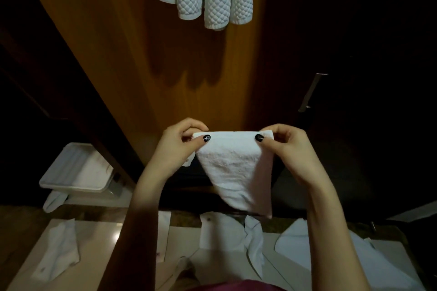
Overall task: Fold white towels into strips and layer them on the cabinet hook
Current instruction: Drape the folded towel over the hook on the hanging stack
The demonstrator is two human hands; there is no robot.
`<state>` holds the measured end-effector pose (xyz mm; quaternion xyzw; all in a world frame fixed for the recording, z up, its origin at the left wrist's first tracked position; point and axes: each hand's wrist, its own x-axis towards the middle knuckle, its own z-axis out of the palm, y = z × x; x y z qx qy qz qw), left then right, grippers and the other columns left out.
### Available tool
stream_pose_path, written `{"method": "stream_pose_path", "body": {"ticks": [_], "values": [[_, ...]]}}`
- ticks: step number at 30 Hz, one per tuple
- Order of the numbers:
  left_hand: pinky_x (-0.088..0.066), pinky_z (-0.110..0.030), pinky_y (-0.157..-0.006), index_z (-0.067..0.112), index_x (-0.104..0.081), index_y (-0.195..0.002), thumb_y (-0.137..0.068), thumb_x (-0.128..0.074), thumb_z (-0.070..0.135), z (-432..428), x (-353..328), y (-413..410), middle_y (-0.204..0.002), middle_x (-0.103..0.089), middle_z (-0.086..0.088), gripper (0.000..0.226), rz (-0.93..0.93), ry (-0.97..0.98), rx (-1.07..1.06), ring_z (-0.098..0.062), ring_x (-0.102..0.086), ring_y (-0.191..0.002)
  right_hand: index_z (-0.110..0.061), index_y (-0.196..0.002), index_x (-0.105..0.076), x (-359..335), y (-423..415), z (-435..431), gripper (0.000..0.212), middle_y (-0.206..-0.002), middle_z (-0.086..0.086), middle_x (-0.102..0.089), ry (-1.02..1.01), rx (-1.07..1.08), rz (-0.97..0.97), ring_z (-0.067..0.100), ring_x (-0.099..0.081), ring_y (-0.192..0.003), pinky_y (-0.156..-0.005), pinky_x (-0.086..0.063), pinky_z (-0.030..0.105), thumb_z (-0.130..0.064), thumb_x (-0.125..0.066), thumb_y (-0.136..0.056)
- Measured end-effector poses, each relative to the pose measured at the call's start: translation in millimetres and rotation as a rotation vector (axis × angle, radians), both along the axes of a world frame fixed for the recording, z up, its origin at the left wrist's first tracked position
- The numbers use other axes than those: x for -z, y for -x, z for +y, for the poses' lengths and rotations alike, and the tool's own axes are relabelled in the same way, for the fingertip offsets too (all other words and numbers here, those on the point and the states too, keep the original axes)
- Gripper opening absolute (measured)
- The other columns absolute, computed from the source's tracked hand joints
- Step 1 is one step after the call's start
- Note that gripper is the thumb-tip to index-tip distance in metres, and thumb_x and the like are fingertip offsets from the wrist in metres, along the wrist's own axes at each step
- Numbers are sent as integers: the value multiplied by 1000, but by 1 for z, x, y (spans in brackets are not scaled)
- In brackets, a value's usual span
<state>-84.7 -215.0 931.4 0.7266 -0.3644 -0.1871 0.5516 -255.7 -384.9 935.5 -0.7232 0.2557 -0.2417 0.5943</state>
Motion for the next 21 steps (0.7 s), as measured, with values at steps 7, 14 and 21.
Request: {"method": "stream_pose_path", "body": {"ticks": [7, 14, 21], "values": [[-48, -15, -61, 24, -67, -115, -85, -69, 11, -6, -22, 10, -91, -65, 20, 32, -250, 4, -13, -6, -59, -60, -37, -84, -73, -6, -5, 2, 16, -92, -10, -72, 101, -20, -49, 11, -67, -93, -84, -53, 38, -23, -71, -88], [-36, -3, -90, 30, -59, -129, -87, -68, 17, -37, -7, 30, -132, -48, 21, 45, -420, -169, 238, 7, -50, -113, -17, -94, -69, -5, 0, 2, 6, -95, 2, -73, 42, -179, -27, 15, -69, -91, -79, -56, 33, -13, -67, -90], [-52, -42, -62, 19, -65, -80, -86, -71, 20, -39, -2, 25, -78, -63, 5, 9, -346, -112, 199, -10, -65, -65, -7, -90, -68, -2, 3, -2, 5, -78, 6, -72, -64, -139, -107, 15, -68, -75, -67, -54, 24, -3, -68, -87]]}}
